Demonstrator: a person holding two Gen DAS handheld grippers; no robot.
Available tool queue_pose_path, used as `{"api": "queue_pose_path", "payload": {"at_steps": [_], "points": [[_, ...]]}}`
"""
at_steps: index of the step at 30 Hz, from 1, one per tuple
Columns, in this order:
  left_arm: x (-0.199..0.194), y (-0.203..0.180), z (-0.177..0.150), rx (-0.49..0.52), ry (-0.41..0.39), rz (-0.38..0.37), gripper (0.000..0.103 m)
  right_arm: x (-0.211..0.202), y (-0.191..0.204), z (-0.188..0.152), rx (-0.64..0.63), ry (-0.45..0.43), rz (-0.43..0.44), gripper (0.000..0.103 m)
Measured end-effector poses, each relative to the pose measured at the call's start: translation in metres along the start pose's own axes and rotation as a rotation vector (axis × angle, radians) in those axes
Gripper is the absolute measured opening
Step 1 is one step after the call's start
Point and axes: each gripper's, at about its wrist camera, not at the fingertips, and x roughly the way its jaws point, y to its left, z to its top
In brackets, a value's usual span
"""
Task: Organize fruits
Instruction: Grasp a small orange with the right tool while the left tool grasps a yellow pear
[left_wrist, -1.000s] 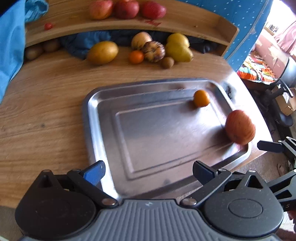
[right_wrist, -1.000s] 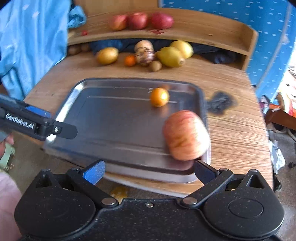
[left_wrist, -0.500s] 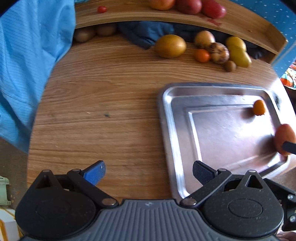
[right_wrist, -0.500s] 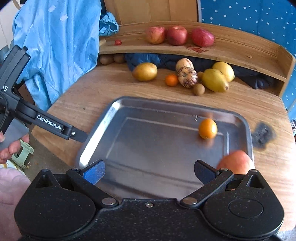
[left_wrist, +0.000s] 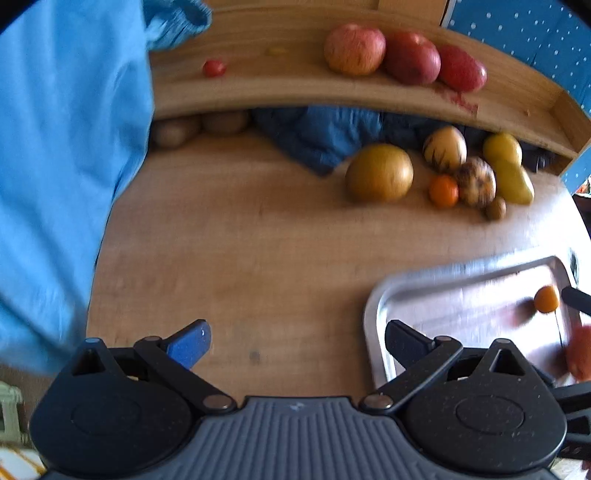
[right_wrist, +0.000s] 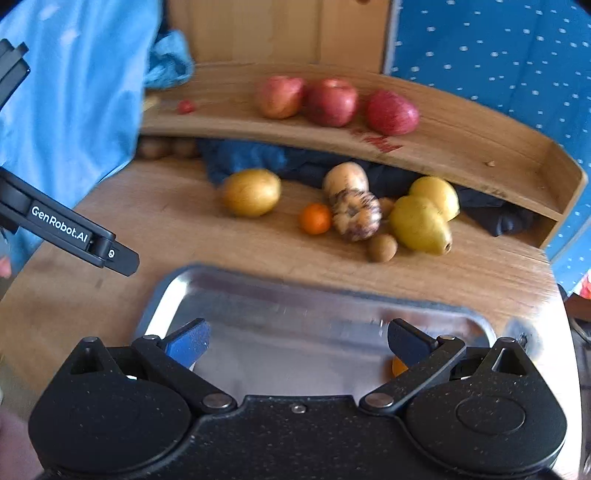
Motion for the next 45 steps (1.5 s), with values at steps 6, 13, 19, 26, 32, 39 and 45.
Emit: {"api": "queue_pose_path", "payload": {"at_steps": [6,13,19,26,32,39,45], "points": [[0.023,-0.001,0.038,0.045,-0.055,-0.066,0.102,0.028,0.007,0.02,0.116,-0.026,-0.062,0.102],[0.049,-0.007,0.067,0.144,-0.088,-0.133,0.102,0.048,-0.001,0.037,0.22,0.033,-0.067,0.102],[0.064,-0.018,0.079,0.265,-0.139,-0.214,0.102,0.055,-0.025,0.049,0.382,0.043,-0.038,0.101],[0.084,-0.024,0.086,0.309,-0.172,-0.272,0.102,0.069,-0.038,0.067,0.548,0.06,-0.027,0.095],[0.09,-0.023,0.089,0.346,-0.193,-0.292,0.1,0.071,-0.048,0.078,0.654,0.049,-0.013,0.091],[0.081,-0.027,0.079,0.443,-0.293,-0.288,0.09,0.097,-0.046,0.082,0.778,0.092,0.027,0.081],[0.082,-0.034,0.081,0.477,-0.3,-0.316,0.081,0.112,-0.036,0.087,0.759,0.104,-0.003,0.063]]}}
